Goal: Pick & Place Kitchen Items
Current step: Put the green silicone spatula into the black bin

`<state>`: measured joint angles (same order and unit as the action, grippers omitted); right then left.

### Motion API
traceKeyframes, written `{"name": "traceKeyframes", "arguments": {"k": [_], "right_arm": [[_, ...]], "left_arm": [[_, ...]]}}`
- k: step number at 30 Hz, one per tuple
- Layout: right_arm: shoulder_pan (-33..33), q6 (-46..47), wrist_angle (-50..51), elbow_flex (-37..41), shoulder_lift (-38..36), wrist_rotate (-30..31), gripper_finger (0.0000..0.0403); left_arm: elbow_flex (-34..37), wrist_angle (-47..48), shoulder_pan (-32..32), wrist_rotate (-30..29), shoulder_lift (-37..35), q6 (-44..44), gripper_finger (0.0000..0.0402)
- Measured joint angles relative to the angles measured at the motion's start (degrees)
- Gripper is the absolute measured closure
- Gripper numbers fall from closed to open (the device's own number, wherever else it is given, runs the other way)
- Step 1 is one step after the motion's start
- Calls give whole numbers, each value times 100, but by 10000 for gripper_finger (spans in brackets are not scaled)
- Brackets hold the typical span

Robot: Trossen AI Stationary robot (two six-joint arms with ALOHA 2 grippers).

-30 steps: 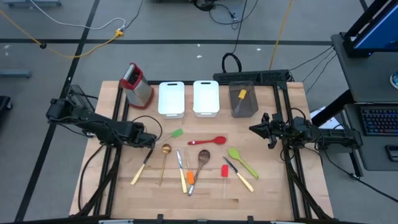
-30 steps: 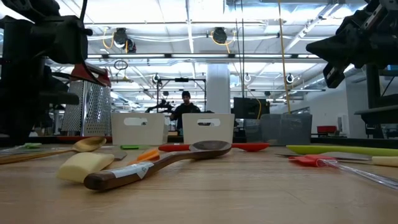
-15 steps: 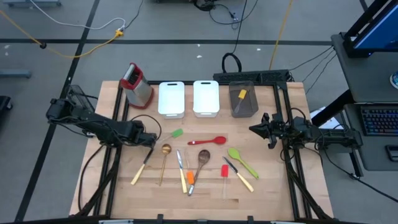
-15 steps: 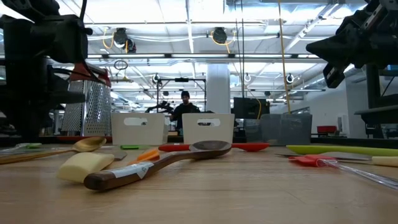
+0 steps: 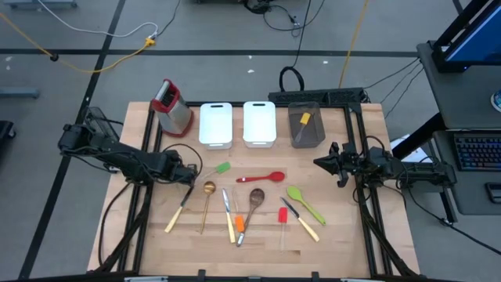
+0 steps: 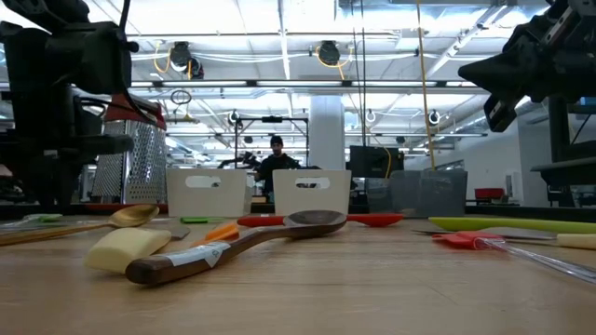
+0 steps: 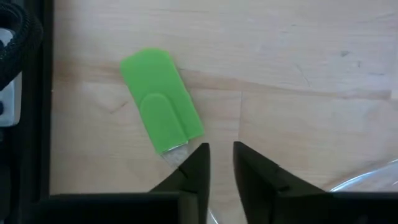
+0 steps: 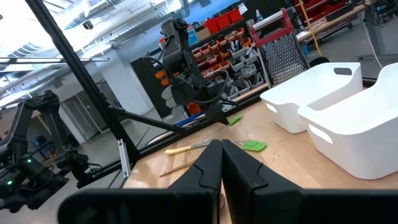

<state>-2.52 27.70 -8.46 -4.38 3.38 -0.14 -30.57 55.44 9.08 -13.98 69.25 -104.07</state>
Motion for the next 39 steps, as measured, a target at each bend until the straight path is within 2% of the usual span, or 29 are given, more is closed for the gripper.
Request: {"name": "traceKeyframes", "arguments": {"k": [9,16,24,30,39], "right_arm": [[2,-9,21,0,2,-11,403],[2,7,21,0,2,-13,403],[1,1,27,0,0,-13,403],[1,-7,71,0,1,-13,403],[1,7,185,0,2,-13,403]], "left_arm": [[-2,-2,0,-137,383,-114,207],[-39,-17,7,-144,905,-83,154],[-4,17,0,-91,699,-31,144],[11,14,0,403,373,257,144],[9,9,0,555,275,479,144]]}}
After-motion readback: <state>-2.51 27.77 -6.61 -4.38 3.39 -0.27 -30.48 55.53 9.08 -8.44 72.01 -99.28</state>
